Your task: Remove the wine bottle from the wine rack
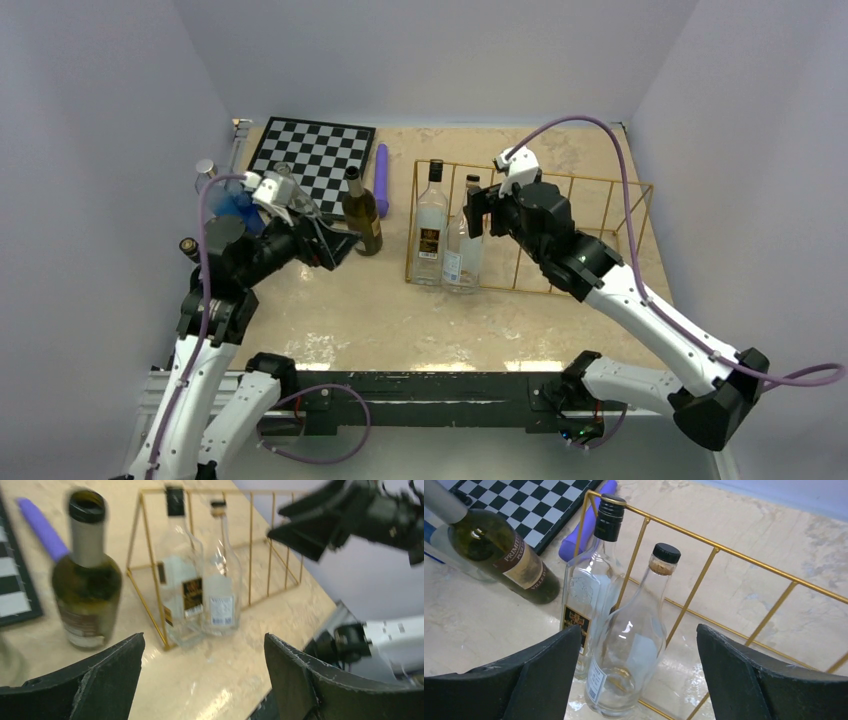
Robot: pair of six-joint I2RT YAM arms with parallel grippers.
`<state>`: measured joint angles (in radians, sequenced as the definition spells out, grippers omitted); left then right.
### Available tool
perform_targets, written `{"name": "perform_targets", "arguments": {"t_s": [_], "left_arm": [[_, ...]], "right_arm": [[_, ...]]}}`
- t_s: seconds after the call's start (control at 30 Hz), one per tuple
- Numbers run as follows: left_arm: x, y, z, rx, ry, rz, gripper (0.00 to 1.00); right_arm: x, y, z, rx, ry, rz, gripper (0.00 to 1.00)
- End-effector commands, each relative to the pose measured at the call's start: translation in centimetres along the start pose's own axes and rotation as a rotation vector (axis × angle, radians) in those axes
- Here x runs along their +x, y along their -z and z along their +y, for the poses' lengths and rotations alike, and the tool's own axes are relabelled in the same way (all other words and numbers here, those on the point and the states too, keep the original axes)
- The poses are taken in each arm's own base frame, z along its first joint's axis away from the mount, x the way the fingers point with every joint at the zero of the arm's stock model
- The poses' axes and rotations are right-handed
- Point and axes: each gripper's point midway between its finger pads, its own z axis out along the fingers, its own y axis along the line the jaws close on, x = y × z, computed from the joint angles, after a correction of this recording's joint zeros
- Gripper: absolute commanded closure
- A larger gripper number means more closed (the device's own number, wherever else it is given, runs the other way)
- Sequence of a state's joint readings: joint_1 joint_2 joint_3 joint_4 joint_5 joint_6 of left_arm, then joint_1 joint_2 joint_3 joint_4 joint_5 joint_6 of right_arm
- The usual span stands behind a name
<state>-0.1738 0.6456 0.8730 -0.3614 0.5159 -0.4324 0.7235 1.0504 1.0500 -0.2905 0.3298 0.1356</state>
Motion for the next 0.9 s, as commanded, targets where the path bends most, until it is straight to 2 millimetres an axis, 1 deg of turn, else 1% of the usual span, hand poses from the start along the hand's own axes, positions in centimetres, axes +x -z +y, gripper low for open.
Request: {"name": "perform_targets", "arguments": {"t_s": [0.0,0.03,0.1,0.23,0.3,0.43,0.57,0.7,0.8,0.83,0.87], "left_arm": [[4.5,-0.8,-1.8,0.149,-0.059,0.186,0.08],[5.1,-0.9,-1.6,0.145,-0.049,0.204,0.08],[5.5,-0.8,-1.2,0.129,-0.04,0.223,0.08],[5.4,-0.7,-0.4,0.071,-0.043,0.197,0.08],[5.1,-0.6,0.0,0.04,-0.045,0.186,0.08],[4.5,-0.2,0.9,-0.026,-0.061,0.163,0.08],[4.3,0.0,1.1,-0.045,-0.067,0.148,0.07],[3.9,0.1,1.2,-0.059,-0.074,0.133,0.08],[3.7,0.3,1.5,-0.077,-0.077,0.121,0.08],[3.7,0.3,1.5,-0.081,-0.078,0.118,0.07],[3.6,0.4,1.5,-0.085,-0.08,0.113,0.08]], "right_arm": [[-1.9,-2.0,1.1,-0.101,-0.126,-0.011,0.14],[-2.0,-2.7,0.9,-0.096,-0.133,-0.009,0.15],[-1.5,-4.6,0.4,-0.075,-0.131,0.024,0.16],[-0.9,-7.2,-0.3,-0.053,-0.129,0.068,0.2],[-0.7,-8.3,-0.5,-0.052,-0.134,0.083,0.23],[0.0,-10.1,-1.5,-0.009,-0.14,0.112,0.25],[0.8,-11.6,-1.9,0.0,-0.142,0.134,0.29],[1.4,-12.5,-1.8,-0.01,-0.142,0.155,0.35],[1.6,-12.7,-1.9,-0.009,-0.139,0.156,0.42],[1.6,-12.8,-1.9,-0.009,-0.138,0.157,0.46],[1.6,-12.9,-1.9,-0.009,-0.135,0.157,0.51]]}}
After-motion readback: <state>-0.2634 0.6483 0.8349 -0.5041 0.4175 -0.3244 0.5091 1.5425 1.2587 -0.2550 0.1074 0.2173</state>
